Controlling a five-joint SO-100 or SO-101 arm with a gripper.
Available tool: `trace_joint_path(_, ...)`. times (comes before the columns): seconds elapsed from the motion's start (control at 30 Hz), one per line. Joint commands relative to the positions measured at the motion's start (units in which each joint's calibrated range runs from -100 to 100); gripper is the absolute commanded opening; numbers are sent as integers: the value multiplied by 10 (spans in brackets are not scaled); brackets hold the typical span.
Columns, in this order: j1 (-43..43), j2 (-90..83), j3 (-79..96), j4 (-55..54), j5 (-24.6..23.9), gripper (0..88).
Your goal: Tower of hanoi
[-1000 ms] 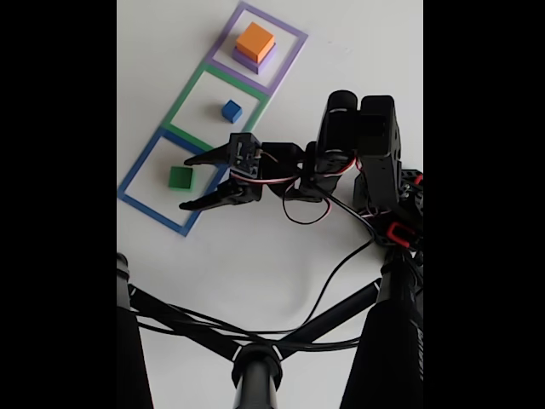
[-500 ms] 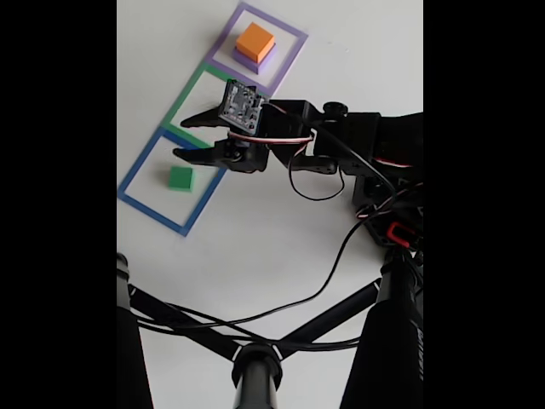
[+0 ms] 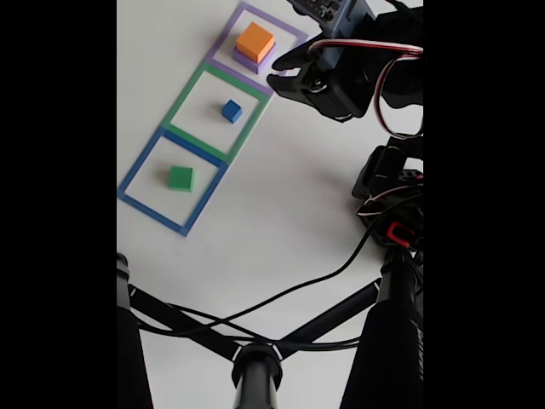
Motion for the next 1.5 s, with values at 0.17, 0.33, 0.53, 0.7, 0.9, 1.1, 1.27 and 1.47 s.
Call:
trace_joint_path(0.17, 58, 5, -66, 61, 0, 21)
trace_joint_path(0.33, 66, -9, -41, 61, 0, 45)
trace_joint_path(0.53, 81, -38, 68, -9, 0, 181)
trace_joint_path(0.7, 98, -76, 211, -126, 0, 266)
trace_joint_path(0.9, 108, -124, 370, -239, 0, 320)
trace_joint_path(1.1, 90, -172, 547, -411, 0, 333)
trace_joint_path(1.27, 83, -172, 682, -601, 0, 349)
trace_joint_path(1.47, 76, -140, 755, -714, 0, 359)
